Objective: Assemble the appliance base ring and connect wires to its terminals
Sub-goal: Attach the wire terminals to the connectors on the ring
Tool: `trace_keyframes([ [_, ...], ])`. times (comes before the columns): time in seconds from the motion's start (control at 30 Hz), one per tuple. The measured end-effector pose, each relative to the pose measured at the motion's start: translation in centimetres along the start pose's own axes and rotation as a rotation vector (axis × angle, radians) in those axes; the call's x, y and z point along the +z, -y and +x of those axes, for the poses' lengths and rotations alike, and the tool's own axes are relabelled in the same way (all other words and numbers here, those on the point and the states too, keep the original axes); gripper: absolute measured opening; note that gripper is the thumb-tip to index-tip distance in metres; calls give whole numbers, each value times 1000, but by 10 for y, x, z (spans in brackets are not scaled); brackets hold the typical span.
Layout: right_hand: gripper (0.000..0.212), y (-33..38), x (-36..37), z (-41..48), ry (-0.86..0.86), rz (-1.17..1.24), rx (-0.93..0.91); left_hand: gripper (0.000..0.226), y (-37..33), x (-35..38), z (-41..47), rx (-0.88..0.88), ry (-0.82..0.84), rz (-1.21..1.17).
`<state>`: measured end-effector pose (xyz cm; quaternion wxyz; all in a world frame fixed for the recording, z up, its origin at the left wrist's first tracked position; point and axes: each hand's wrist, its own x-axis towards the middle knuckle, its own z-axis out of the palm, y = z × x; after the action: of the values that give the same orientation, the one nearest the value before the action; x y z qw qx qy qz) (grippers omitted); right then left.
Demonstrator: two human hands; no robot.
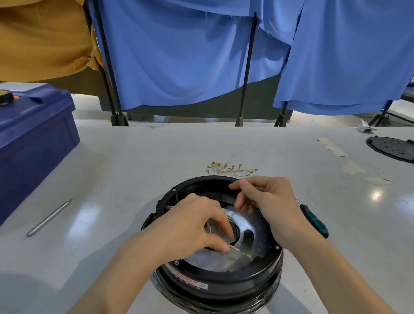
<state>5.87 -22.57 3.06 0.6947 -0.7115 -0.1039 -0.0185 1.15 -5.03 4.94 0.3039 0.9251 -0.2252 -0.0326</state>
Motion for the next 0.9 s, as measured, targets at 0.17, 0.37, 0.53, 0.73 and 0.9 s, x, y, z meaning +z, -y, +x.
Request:
trace_keyframes([
  [0.17, 22, 0, -8, 2, -15, 204, 31, 36, 2, 1, 1, -30, 101, -10],
  [0.37, 22, -2, -12, 4, -11, 301, 35, 20, 0, 8, 11, -15, 129, 18],
  [0.53, 23, 0, -25, 12, 19, 371, 25, 7, -2, 5, 14, -7, 117, -67],
  [0.73, 16, -6, -41, 18, 116, 55, -70, 9, 3, -3, 14, -83, -6, -358],
  [0.9, 24, -5, -52, 13, 295, -16, -110, 15, 4, 0, 19, -93, 21, -397],
])
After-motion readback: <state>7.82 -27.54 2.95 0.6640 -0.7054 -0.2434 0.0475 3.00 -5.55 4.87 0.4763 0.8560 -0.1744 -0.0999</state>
